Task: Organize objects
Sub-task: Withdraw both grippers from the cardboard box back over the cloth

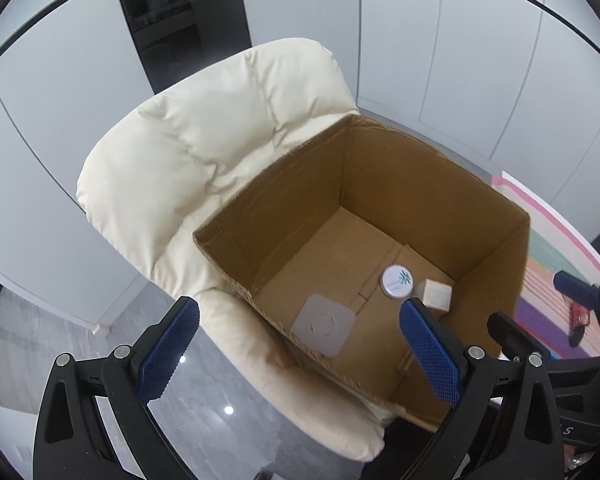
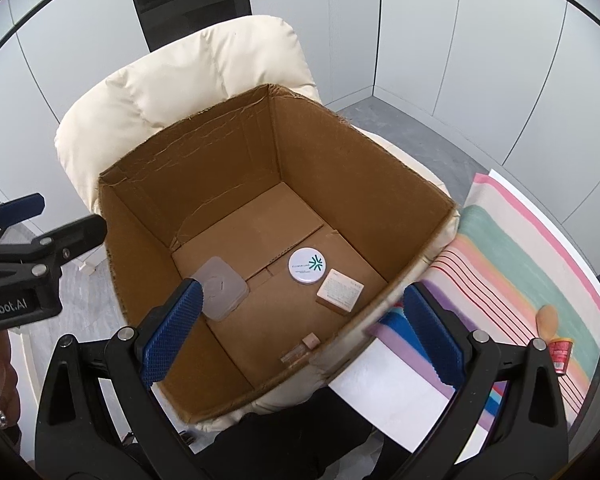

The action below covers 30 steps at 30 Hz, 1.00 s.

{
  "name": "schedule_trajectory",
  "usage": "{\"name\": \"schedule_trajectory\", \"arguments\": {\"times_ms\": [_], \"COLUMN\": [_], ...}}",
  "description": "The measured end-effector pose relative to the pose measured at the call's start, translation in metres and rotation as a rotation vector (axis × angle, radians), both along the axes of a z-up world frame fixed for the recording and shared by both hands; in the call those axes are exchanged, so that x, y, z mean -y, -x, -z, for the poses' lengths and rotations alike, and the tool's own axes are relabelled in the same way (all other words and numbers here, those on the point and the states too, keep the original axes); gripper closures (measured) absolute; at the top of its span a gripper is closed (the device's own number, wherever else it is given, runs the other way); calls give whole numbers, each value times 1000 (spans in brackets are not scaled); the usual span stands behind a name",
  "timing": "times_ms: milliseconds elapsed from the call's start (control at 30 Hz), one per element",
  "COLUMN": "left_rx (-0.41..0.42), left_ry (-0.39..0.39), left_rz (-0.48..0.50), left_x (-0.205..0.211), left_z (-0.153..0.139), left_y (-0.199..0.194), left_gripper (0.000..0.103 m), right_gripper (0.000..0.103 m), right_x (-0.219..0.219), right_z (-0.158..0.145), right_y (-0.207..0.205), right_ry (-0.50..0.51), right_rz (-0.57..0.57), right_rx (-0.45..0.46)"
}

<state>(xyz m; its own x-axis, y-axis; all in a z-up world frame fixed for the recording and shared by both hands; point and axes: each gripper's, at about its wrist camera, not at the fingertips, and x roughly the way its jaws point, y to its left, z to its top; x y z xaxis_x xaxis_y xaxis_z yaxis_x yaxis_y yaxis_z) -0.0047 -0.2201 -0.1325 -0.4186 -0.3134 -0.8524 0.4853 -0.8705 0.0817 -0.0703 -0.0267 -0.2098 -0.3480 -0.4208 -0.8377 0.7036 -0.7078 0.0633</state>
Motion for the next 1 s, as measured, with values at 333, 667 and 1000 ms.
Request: {"name": "schedule_trajectory", "arguments": {"times_ms": [333,667,1000], "left_rx": [-12,-26,3], "left_ry": [7,-33,-49], "left_rz": [68,119,130], "left_x": [-22,-46,-67], "left_z": [-20,-34,-31], "left_y": [-46,-95,-123], "left_gripper": [2,2,2], "right_gripper": [1,1,1], "right_x": [-36,-78,-121], "right_z": [-27,-41,-49], "right_y": [-34,-81,-108], "right_ry": [2,5,24], "right_rz": [45,79,116], "right_rx": [-9,-1,15]}}
